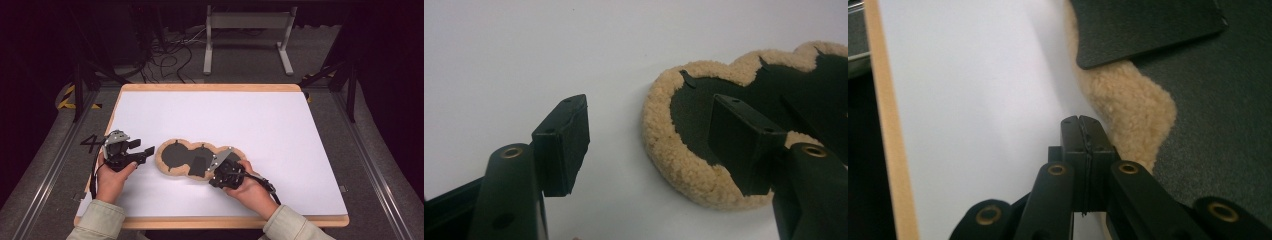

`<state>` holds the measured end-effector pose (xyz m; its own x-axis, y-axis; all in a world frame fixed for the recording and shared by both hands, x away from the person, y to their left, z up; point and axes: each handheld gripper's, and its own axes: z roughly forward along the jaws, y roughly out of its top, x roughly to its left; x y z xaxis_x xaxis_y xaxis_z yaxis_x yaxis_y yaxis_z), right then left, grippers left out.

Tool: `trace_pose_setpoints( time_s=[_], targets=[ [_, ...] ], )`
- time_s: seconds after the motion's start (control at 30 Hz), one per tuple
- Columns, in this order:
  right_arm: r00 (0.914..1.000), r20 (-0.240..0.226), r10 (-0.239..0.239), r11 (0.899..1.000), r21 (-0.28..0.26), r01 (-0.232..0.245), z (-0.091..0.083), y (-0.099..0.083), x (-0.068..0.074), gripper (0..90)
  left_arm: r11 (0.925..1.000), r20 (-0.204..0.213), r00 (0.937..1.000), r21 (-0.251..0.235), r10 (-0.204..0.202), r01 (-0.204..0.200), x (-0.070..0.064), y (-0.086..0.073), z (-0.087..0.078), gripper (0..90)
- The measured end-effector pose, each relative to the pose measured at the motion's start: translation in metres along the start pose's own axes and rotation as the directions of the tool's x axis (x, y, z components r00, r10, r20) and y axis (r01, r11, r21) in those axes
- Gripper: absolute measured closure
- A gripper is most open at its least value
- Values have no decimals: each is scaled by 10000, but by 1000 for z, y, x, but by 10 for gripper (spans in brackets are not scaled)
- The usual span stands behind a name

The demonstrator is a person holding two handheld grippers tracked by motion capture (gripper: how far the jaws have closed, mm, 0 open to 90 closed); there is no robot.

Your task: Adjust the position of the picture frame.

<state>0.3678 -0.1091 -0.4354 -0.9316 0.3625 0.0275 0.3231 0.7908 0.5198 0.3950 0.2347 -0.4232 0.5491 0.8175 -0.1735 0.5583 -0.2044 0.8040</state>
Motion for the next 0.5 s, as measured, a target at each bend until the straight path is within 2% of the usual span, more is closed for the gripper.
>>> trace_pose_setpoints(
  time_s=[0.2, 0.27, 0.33, 0.4, 0.43, 0.5],
  targets=[
    [9970, 731, 237, 9997, -99, -231, -3, -5, -15, 900, 9999, 53, 10000, 96, 35, -35, -1, 0, 3, 338],
    [9980, 548, 323, 9992, -233, -311, -4, -7, -17, 900, 9999, 91, 10000, 112, 38, -39, -1, 0, 4, 338],
    [9978, 612, 236, 9989, -431, -210, -9, -8, -16, 900, 9999, 82, 9999, 89, 68, -69, -2, 1, 5, 338],
    [9979, 544, 338, 9977, -611, -305, -12, -8, -16, 900, 9999, 138, 9999, 108, 54, -55, -3, 2, 5, 338],
    [9979, 432, 480, 9942, -982, -436, -22, -10, -17, 900, 9999, 148, 9999, 93, 85, -86, -3, 2, 5, 338],
    [9978, 450, 478, 9938, -1024, -430, -25, -10, -17, 900, 9999, 215, 9997, 96, 83, -85, -5, 4, 5, 338]
  ],
)
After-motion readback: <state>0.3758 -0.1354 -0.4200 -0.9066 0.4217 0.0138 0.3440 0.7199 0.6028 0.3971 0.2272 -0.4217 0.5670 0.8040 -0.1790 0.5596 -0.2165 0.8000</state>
